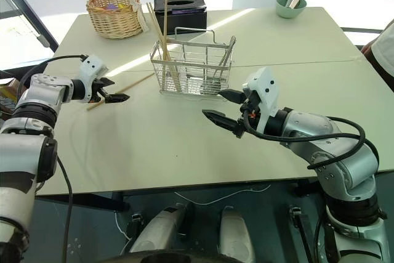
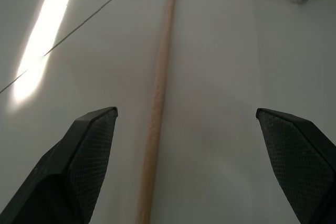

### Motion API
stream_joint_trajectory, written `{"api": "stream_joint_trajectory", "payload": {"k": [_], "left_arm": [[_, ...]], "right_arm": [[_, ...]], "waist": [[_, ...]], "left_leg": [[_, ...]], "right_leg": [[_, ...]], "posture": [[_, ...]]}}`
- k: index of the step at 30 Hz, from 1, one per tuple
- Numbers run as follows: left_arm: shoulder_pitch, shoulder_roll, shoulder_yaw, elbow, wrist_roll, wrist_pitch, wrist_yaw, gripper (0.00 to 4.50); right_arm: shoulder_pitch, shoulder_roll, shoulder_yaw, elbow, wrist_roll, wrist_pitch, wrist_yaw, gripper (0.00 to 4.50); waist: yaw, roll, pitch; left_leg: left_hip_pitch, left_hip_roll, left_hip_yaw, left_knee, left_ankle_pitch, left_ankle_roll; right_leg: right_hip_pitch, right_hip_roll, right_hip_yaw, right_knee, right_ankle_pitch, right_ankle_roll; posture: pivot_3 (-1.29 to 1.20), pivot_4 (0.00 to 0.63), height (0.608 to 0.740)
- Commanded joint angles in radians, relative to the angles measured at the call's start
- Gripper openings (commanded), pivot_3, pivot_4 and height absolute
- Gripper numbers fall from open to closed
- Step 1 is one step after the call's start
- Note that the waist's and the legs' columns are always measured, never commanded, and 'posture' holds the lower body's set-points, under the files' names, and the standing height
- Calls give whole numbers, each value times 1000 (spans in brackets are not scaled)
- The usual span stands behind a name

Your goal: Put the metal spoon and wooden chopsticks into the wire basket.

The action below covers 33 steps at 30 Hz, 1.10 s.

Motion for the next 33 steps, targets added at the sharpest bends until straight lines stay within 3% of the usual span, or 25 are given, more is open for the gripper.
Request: {"api": "stream_joint_trajectory", "payload": {"k": [1, 22, 26, 31, 32, 33], "left_arm": [[-53, 2, 2, 25, 27, -6, 54, 4462], [-31, -17, -34, 69, 115, 105, 61, 4462], [-40, -23, -16, 66, 98, 108, 52, 3122], [-48, -26, -12, 61, 95, 114, 35, 413], [-49, -25, -11, 60, 93, 116, 31, 40], [-50, -25, -10, 60, 92, 118, 26, 40]], "right_arm": [[-6, -7, -24, -43, 26, -2, -4, 3530], [-19, -31, -100, -43, 81, 35, -89, 3530], [-33, -28, -97, -28, 83, 35, -104, 3530], [-36, -28, -93, -25, 88, 34, -112, 3530], [-37, -28, -92, -25, 89, 34, -113, 3530], [-37, -28, -88, -25, 91, 34, -113, 3530]], "waist": [[1, 0, 0], [2, 0, 0], [2, 0, 0], [1, 0, 0], [1, 0, 0], [0, 0, 0]], "left_leg": [[0, 0, 0, 0, 0, 0], [1, 0, 0, 1, -1, -1], [1, 0, 0, 1, -1, -1], [2, 0, 0, 1, -1, -1], [2, 0, 0, 1, -1, -1], [2, 0, 0, 1, -1, -1]], "right_leg": [[0, 0, 0, 0, 0, 0], [0, 0, 0, 0, 0, 0], [0, 0, 0, 0, 0, 0], [0, 0, 0, 0, 0, 0], [0, 0, 0, 0, 0, 0], [0, 0, 0, 1, 0, 0]], "posture": [[0, 150, 725], [0, 150, 725], [0, 150, 725], [0, 150, 725], [0, 150, 725], [0, 150, 725]]}}
